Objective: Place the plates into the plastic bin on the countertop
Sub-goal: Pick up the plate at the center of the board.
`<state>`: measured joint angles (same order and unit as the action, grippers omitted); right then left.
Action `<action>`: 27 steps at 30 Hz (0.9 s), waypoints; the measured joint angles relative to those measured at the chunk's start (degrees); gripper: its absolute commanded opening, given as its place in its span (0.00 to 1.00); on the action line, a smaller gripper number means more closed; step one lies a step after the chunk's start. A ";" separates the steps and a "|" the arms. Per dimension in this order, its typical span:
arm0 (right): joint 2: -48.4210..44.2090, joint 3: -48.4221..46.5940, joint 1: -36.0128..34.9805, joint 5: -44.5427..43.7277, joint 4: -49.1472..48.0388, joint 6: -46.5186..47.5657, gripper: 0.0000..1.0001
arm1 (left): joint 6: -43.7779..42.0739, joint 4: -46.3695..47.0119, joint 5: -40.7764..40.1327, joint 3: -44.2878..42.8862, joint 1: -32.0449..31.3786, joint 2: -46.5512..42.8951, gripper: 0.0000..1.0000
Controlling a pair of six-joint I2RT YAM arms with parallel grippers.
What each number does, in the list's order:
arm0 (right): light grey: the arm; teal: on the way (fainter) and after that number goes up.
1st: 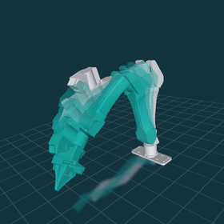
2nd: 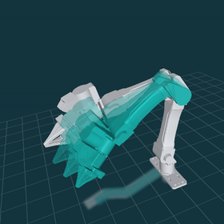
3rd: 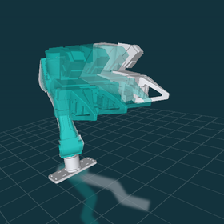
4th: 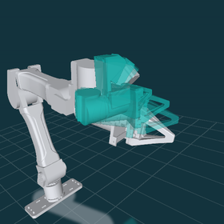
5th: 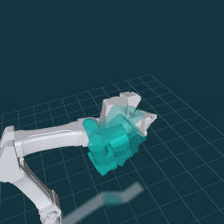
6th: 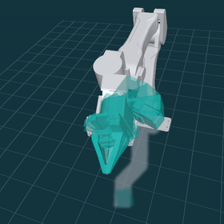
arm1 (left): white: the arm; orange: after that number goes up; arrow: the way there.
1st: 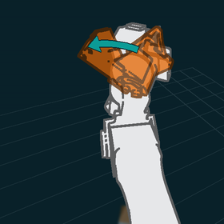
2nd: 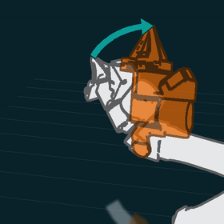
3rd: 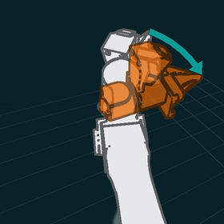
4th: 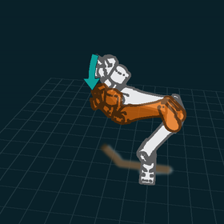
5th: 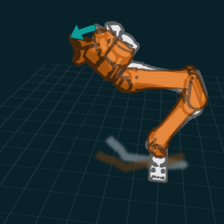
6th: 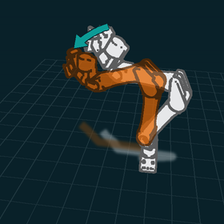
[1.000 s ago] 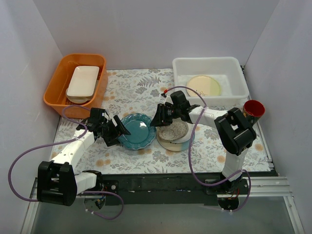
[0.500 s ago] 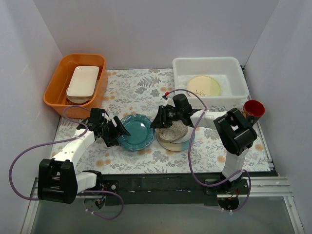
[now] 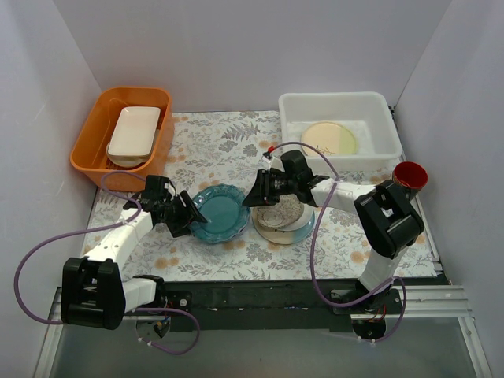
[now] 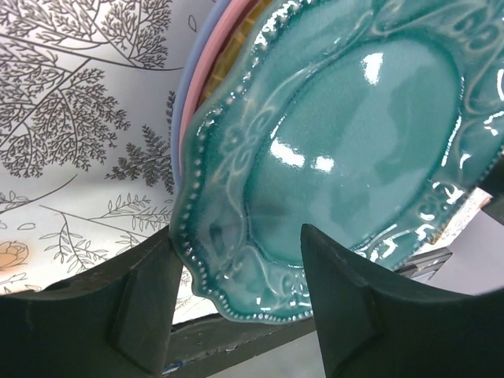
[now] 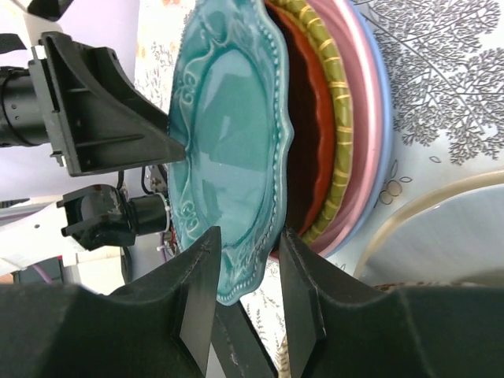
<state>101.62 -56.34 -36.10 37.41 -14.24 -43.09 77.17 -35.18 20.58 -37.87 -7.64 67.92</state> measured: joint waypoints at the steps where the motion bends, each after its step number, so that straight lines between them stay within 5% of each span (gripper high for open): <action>1: -0.39 0.00 -0.09 -0.02 0.28 0.04 0.42 | -0.02 -0.26 -0.20 0.00 0.00 -0.17 0.53; 6: -0.76 -0.02 -0.24 -0.61 1.20 0.35 0.42 | -0.37 -1.36 -1.60 0.02 0.17 -1.36 0.21; 13: -0.46 3.98 -0.15 -2.60 -1.25 -1.36 0.42 | 0.15 0.11 -0.57 0.00 1.05 -2.99 0.05; 27: 0.85 7.17 -0.17 -2.45 -8.85 -5.66 0.45 | 2.14 0.11 -0.15 0.04 1.05 -8.22 0.00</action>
<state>102.48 -49.17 -36.27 34.96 -23.09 -48.75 79.31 -35.07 20.43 -37.82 -6.59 59.70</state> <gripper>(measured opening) 0.448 0.185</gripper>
